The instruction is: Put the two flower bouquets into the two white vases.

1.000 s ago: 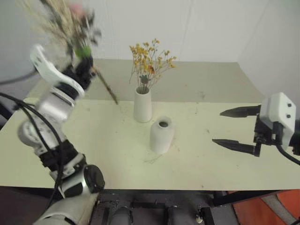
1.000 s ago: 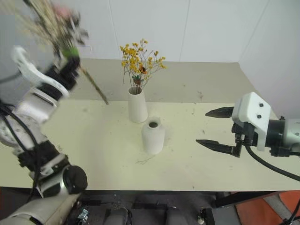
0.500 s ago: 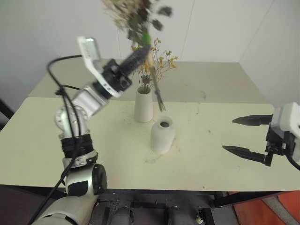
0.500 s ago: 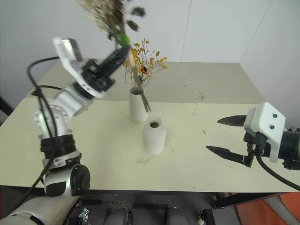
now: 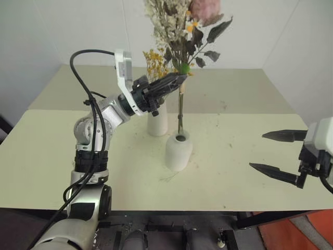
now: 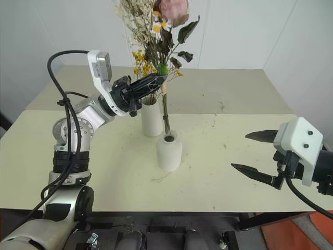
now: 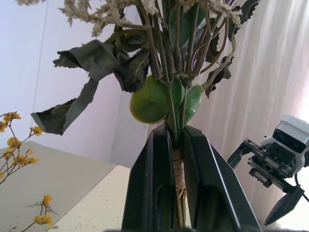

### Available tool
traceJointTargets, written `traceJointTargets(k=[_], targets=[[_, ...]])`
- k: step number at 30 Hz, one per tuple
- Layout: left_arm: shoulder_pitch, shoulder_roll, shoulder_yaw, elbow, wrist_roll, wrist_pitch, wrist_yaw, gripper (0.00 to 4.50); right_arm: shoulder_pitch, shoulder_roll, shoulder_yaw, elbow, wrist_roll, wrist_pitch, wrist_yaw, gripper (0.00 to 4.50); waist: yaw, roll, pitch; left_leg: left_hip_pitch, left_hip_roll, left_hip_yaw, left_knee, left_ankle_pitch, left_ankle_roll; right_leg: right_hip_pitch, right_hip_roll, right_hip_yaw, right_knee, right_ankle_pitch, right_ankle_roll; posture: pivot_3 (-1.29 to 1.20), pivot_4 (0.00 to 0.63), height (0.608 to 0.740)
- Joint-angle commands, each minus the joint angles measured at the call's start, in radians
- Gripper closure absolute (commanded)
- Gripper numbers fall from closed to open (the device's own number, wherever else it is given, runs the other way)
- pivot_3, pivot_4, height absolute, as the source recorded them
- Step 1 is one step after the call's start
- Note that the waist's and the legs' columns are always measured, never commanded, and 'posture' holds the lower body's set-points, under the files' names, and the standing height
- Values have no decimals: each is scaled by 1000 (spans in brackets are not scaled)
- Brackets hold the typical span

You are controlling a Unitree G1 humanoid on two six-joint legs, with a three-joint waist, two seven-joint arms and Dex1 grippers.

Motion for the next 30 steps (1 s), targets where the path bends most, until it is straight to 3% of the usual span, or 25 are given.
traceJointTargets(k=[1, 10, 16, 28, 30], targets=[[15, -9, -20, -9, 12, -48, -22, 4436, -22, -7, -7, -4, 10, -7, -12, 0, 0, 0, 0, 0, 0, 0, 0, 0, 0, 0, 0, 0, 0, 0, 0, 0, 150, 740], [54, -31, -91, -17, 60, -99, -50, 4436, -42, -14, 12, 8, 4, -10, -11, 0, 1, 0, 0, 0, 0, 0, 0, 0, 0, 0, 0, 0, 0, 0, 0, 0, 150, 740], [91, 6, -151, -35, 134, -177, -109, 4436, -43, -12, 6, 6, 6, -8, -12, 0, -1, 0, 0, 0, 0, 0, 0, 0, 0, 0, 0, 0, 1, 0, 0, 0, 150, 740], [151, -2, -147, -44, 124, -215, -154, 4436, -60, -10, 32, 11, 5, -15, -25, 0, -1, 0, 0, 0, 0, 0, 0, 0, 0, 0, 0, 0, 0, 0, 0, 0, 150, 740], [156, -3, -145, -54, 119, -208, -149, 3694, -58, -10, 30, 12, 3, -16, -22, 0, -1, 0, 0, 0, 0, 0, 0, 0, 0, 0, 0, 0, 0, 0, 0, 0, 150, 740]])
